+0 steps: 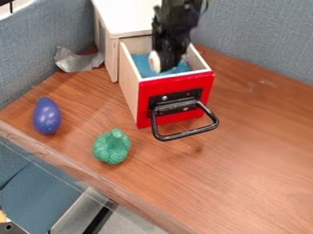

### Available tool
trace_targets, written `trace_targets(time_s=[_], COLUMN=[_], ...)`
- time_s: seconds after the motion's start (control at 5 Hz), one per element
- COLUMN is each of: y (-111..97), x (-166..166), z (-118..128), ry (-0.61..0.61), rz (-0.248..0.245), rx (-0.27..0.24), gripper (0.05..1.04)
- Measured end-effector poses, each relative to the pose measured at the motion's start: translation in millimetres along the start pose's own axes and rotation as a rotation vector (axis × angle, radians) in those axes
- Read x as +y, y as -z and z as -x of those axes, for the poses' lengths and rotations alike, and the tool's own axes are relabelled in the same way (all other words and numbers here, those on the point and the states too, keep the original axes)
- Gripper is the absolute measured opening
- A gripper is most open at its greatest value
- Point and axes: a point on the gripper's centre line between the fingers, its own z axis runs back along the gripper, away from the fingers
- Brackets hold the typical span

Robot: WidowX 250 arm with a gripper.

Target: Place the sushi fruit on the table

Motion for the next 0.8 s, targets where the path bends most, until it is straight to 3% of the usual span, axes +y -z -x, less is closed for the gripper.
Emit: trace_targets(time_s=[0.4,0.6,0.8], y=[-39.7,-52.6,-52.8], x=[-2.6,-15.3,-48.0], z=[2.4,7.3,6.2], ry=[-0.015,-0.007,0.060], rz=[-0.041,-0.031,0.007], rx=[-0.065,-0.082,-0.093], gripper=[0.449,0.449,0.449])
